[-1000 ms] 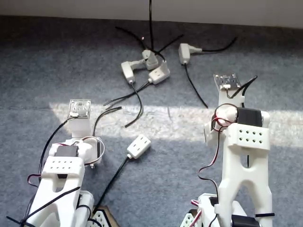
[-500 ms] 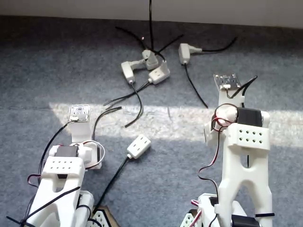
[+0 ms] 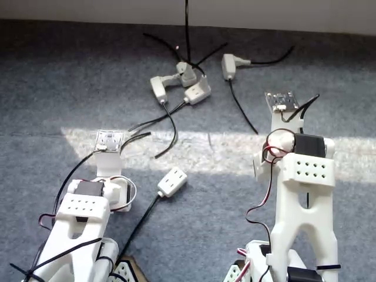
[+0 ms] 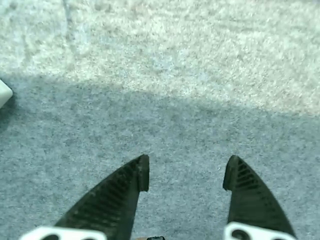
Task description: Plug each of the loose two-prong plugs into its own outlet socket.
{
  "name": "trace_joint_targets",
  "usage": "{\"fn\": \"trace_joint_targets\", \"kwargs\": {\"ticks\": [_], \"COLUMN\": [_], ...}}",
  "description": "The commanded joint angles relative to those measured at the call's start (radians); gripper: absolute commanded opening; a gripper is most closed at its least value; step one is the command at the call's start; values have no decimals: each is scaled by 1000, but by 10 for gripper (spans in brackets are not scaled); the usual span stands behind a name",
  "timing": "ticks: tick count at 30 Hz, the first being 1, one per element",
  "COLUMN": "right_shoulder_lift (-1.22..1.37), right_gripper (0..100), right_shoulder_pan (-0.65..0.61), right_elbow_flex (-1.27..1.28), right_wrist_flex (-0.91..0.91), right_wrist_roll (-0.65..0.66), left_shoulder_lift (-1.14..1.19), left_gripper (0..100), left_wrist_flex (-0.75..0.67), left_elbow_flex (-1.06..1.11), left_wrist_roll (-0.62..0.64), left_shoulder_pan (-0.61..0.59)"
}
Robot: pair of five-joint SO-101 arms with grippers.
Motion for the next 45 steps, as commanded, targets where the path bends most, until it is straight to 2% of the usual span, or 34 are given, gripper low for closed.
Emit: {"fn": "trace_joint_targets", "kwargs": {"ticks": [1,4,15,21,23,28,35,41,45], "right_shoulder_lift": [-5,-5,-5,-15,-16,-16,-18,-18,-18], "right_gripper": [245,245,245,245,245,245,245,245,245], "right_shoulder_pan": [4,4,4,7,10,10,12,7,5], "right_elbow_flex": [-4,-4,45,84,79,76,74,70,16], "right_wrist_flex": [-2,-2,-39,-53,-47,-53,-87,-171,-177], "right_wrist_roll": [11,11,8,8,8,6,6,-28,-138], "left_shoulder_lift": [-2,-2,-10,-10,-10,-10,-10,-10,-10], "left_gripper": [42,6,7,7,7,7,8,8,7], "left_wrist_flex": [-57,-60,-64,-212,-275,-407,-505,-562,-560], "left_elbow_flex": [-5,-5,-24,-163,-214,-317,-381,-421,-363], "left_wrist_roll": [5,5,5,8,74,350,850,887,885], "left_shoulder_pan": [15,15,13,21,21,50,292,461,476]}}
